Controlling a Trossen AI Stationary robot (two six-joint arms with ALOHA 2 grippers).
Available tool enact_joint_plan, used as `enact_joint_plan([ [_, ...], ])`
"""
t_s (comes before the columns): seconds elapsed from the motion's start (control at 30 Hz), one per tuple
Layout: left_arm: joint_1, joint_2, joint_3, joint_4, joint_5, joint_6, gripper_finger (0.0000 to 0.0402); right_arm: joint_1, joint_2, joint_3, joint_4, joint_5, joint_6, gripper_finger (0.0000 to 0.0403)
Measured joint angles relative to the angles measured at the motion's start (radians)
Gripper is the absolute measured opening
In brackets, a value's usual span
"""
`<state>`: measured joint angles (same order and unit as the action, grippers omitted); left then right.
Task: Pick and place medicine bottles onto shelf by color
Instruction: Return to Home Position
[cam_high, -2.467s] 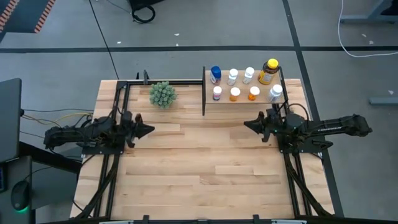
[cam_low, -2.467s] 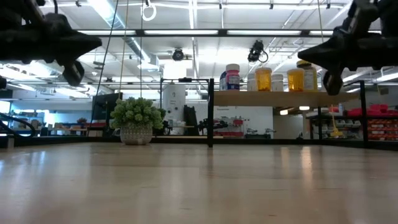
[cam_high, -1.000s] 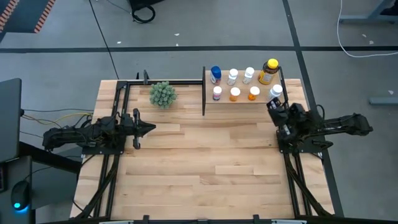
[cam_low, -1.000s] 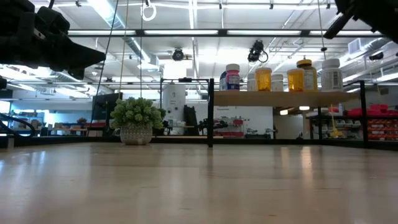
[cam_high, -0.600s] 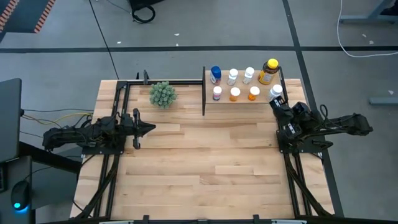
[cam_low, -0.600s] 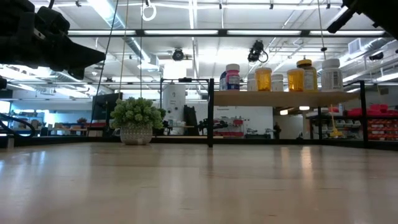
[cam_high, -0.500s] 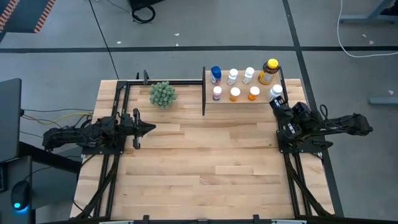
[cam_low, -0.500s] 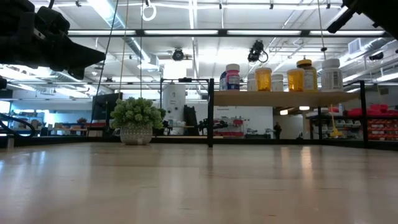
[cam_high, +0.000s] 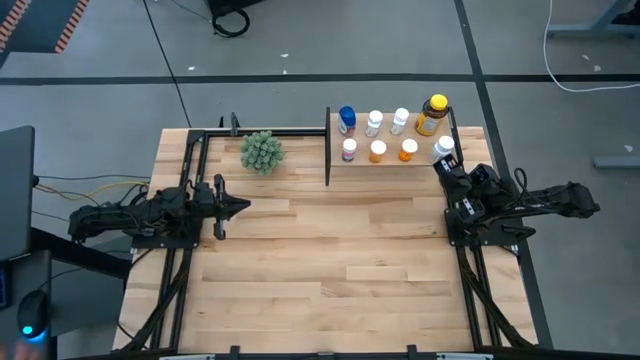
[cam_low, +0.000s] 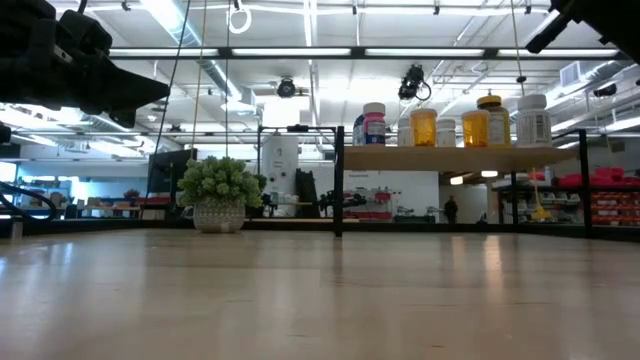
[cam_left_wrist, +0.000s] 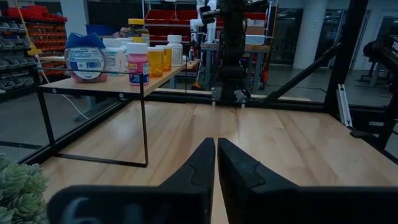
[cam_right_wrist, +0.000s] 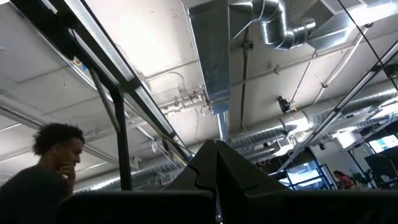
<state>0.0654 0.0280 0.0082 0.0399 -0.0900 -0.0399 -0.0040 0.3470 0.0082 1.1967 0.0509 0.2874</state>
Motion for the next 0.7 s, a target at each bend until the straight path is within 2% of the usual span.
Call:
enact_joint_plan([
  [0.4, -0.008, 0.003, 0.000, 0.001, -0.001, 0.000, 0.0036, 0.000, 0.000, 0.000, 0.000, 0.000, 0.000, 0.0006],
  [0.7, -0.014, 0.004, 0.000, 0.001, 0.000, 0.000, 0.0024, 0.000, 0.000, 0.000, 0.000, 0.000, 0.000, 0.0006],
])
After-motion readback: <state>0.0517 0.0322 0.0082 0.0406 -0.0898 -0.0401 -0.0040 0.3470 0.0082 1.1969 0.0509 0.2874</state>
